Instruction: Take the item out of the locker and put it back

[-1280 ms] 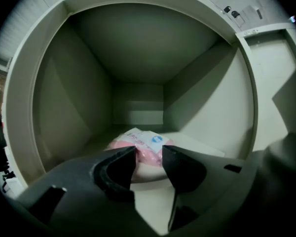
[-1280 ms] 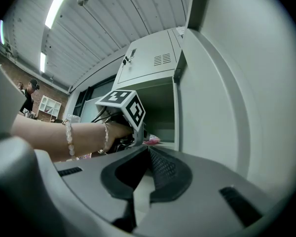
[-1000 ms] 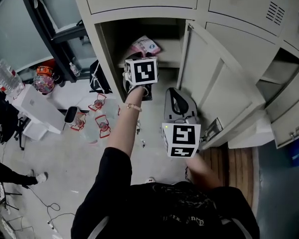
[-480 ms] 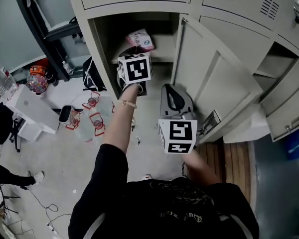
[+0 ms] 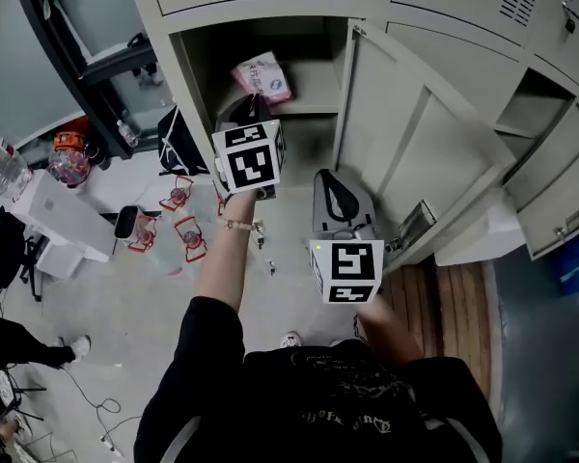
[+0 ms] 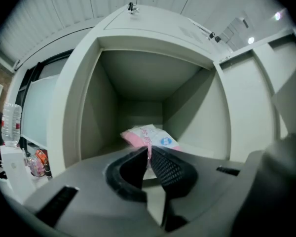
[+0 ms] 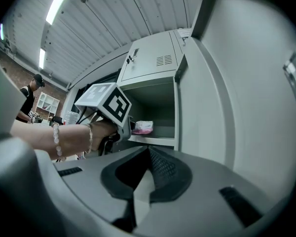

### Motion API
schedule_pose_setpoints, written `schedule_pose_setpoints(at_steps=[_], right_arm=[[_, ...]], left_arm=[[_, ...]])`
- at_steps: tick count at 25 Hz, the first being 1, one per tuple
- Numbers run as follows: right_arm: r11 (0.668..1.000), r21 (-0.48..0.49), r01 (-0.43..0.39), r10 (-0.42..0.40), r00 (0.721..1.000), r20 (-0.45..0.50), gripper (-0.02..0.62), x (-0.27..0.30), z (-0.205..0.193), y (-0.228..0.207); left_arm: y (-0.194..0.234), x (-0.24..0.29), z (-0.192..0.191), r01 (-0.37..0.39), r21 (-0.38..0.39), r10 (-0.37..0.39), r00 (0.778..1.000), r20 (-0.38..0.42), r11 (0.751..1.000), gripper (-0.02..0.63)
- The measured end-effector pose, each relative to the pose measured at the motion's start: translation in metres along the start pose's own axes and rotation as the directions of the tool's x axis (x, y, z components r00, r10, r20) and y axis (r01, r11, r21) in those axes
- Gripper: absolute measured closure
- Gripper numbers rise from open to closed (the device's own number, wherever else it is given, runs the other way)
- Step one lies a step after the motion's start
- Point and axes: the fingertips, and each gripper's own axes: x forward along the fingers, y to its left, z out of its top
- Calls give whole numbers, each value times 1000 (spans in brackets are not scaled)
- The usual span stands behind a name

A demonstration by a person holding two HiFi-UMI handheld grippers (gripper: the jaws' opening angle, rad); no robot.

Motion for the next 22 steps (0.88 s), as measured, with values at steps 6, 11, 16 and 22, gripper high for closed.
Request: schedule_pose_setpoints(at_steps=[6,11,16,22], right_arm=[[998,-28,48,-48,999,14,591,-13,-5,-1],[994,82,76,-79,996,37,591,-28,-8,-17],[996,8,91,-91,994,60,591,-42,-7,-16],[994,13,111,-112,993,36,591,-55,-22,-19]], left_arm=[[-3,-36,-6,53,16,-53,998,33,998,581],[-8,-61,-11,103,31,-104,993,51,994,581],[-8,-83,-26,116,23,-117,992,54,993,581],[-24,-106,-50,165,31,-166,985,44,986,581]])
